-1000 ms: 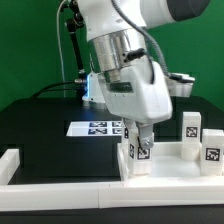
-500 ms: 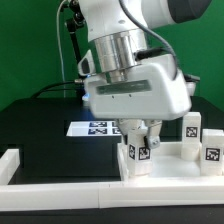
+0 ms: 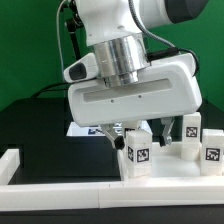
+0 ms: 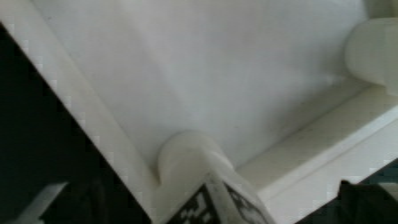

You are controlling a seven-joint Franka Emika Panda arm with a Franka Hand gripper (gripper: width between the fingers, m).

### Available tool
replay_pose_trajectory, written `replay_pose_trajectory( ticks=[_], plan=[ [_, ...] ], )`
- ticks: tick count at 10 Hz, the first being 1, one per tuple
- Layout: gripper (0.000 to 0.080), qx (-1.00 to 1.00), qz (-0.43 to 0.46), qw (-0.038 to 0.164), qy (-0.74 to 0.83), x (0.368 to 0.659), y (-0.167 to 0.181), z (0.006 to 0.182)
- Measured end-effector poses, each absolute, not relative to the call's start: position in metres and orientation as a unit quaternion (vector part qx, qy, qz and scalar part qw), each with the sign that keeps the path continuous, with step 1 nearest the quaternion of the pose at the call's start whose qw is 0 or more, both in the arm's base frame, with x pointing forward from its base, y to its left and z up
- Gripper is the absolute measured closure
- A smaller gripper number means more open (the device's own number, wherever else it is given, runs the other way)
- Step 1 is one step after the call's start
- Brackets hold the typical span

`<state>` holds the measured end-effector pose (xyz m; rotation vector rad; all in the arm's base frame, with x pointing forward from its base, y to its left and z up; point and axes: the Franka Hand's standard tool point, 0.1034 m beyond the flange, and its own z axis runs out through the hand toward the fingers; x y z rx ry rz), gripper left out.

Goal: Assemble square table

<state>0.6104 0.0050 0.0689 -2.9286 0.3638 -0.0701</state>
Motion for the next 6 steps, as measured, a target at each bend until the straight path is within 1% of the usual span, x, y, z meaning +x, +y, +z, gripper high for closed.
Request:
replay_pose_trajectory(
  ticks=[1, 2, 3, 5, 6],
  plan=[
    [0.0150, -0.997, -0.034, 0.071, 0.018, 0.6156, 0.0020, 0.0729],
    [0.0150, -0.996, -0.043, 0.059, -0.052, 0.6193, 0.0024, 0.0740],
    [0.0150, -0.995, -0.042, 0.058, -0.066, 0.6186, 0.0010, 0.0726],
    [0.0150, -0.996, -0.041, 0.059, -0.048, 0.6183, 0.0005, 0.0721],
    [0.0272, -0.997, -0.040, 0.062, -0.023, 0.6184, 0.0010, 0.0722]
  ],
)
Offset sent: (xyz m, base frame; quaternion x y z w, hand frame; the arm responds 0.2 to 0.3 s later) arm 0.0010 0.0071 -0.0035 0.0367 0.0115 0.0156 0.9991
